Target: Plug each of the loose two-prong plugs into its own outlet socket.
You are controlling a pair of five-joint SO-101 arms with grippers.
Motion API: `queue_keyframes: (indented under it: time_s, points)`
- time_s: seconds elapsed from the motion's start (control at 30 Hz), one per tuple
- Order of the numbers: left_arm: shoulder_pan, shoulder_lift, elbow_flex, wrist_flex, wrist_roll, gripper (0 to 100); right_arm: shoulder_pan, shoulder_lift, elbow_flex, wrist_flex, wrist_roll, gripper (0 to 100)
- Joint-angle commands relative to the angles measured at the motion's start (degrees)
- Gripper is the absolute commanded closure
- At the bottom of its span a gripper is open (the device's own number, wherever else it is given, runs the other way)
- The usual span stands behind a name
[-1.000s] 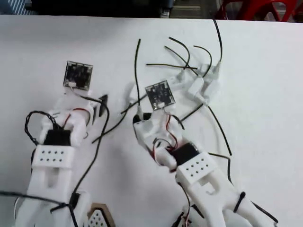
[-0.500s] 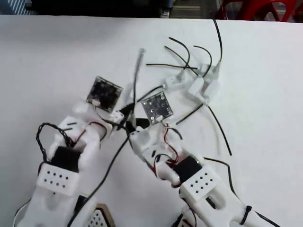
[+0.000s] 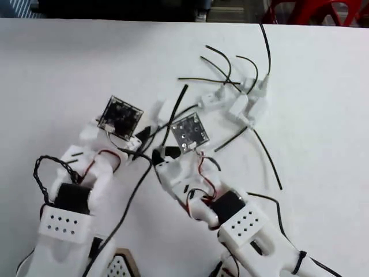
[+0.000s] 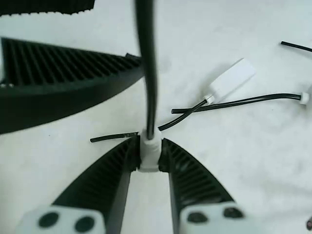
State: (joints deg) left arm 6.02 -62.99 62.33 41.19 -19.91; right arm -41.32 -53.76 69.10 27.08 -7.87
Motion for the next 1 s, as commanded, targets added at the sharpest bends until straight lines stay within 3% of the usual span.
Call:
queue_keyframes:
  time_s: [0.0,0.2,0.33,0.47,0.7,0.77,0.97]
  points:
    - [1.5,-1.5,-0.4,-1.0,-0.7,74,-1.5,-2.0,-0.4,0.4,0.2,98.1]
    - [10.2,-1.5,-0.4,2.6,-5.5,74,-1.9,-2.0,-0.5,1.4,0.2,98.1]
    - [10.9,-1.8,-0.4,3.6,-6.5,74,-1.8,-2.0,-0.5,1.4,0.2,98.1]
    - [7.4,-1.7,-0.8,3.3,-5.6,74,0.0,-2.0,-0.5,0.9,0.2,98.1]
    - [-0.9,0.0,-0.4,0.5,0.4,71,11.6,-1.5,-0.6,-5.9,-0.4,98.1]
    - [-2.1,3.9,-0.8,0.2,0.4,67,13.1,-1.5,-0.5,-6.8,-0.4,98.1]
    - [-2.2,26.9,-10.0,-1.1,0.0,67,13.5,-1.5,-0.5,-6.8,-0.4,98.1]
